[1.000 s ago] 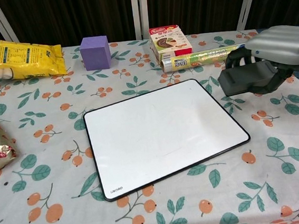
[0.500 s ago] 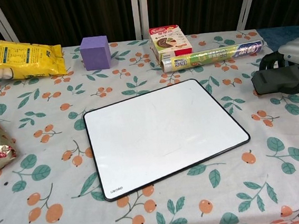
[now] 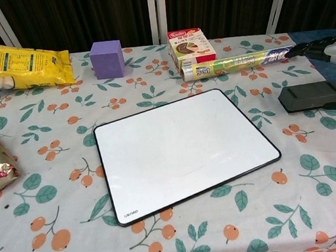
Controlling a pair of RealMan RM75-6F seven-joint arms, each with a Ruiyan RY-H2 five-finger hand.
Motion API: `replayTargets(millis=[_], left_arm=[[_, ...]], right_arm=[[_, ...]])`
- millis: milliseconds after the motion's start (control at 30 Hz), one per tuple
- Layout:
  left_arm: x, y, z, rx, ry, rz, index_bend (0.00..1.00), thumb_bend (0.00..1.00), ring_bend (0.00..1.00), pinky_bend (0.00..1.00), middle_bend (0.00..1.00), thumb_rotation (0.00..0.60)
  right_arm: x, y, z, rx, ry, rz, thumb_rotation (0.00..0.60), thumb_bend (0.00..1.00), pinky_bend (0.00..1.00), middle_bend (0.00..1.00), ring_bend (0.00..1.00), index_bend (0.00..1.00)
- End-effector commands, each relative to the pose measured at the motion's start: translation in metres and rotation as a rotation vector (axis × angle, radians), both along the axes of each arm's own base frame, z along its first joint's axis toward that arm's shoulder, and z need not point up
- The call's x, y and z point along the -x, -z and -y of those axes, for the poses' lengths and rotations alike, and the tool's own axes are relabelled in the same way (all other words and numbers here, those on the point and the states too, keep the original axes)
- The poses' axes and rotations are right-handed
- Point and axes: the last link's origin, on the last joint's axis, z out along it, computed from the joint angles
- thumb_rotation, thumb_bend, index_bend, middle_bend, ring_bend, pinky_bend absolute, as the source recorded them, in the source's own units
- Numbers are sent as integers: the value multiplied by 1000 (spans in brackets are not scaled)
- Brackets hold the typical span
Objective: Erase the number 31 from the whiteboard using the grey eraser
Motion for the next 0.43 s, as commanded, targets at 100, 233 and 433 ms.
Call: replayTargets(millis=[100, 233, 433], left_arm=[[0, -1, 1, -11, -8, -3, 110, 50, 87, 169, 91, 600], [2, -3, 0, -31, -25, -19, 110, 51, 87, 169, 90, 600], [7, -4, -7, -56, -44, -29, 110, 51, 87, 169, 91, 600]], right_arm=[[10, -44, -55, 156, -11, 89, 600, 69, 0, 0, 0, 0], [22, -73, -94, 334, 58, 48, 600, 74, 0, 0, 0, 0], [40, -93, -123, 442, 140, 15, 600, 105, 0, 0, 0, 0]])
